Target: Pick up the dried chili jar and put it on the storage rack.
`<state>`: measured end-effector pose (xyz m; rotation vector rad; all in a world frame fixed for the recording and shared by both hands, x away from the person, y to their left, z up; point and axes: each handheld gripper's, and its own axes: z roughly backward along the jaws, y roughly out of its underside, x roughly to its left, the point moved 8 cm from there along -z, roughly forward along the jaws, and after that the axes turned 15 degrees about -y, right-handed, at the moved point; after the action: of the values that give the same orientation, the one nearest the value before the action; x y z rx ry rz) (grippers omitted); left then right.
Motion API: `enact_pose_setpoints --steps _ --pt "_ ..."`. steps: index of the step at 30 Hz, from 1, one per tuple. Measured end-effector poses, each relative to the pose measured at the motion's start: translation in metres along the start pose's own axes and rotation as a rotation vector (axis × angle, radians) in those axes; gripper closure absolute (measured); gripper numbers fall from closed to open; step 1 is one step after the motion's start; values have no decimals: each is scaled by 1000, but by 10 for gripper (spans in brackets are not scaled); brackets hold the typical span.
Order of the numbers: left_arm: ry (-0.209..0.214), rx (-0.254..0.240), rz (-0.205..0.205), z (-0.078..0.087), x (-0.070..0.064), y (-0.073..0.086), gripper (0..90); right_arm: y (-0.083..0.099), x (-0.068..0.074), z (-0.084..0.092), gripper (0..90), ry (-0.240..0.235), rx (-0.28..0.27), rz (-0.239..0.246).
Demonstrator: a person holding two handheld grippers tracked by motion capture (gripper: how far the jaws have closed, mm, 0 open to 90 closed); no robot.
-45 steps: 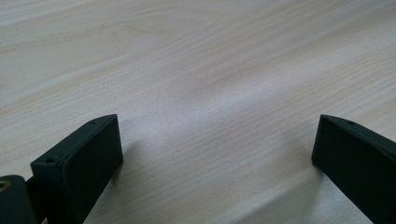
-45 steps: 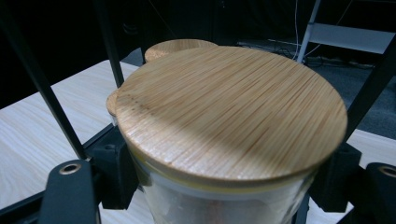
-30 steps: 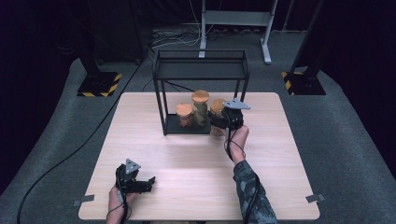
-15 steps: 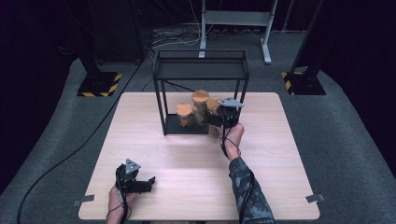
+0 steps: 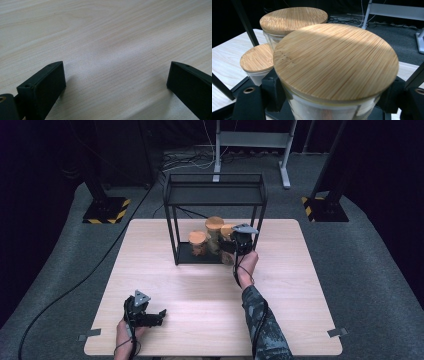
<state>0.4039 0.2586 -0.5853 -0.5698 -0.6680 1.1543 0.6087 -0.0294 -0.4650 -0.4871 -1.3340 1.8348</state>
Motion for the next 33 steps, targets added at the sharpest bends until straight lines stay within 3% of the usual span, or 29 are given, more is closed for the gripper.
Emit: enact_pose_setpoints --steps 22,27,33 --pt "-1 -1 0 0 0 0 15 1 1 2 224 -5 -2 -5" --pt "-3 -2 -1 0 0 0 15 4 3 6 118 -19 25 -33" --pt "-4 -2 -1 0 0 0 15 7 10 16 71 -38 41 -35"
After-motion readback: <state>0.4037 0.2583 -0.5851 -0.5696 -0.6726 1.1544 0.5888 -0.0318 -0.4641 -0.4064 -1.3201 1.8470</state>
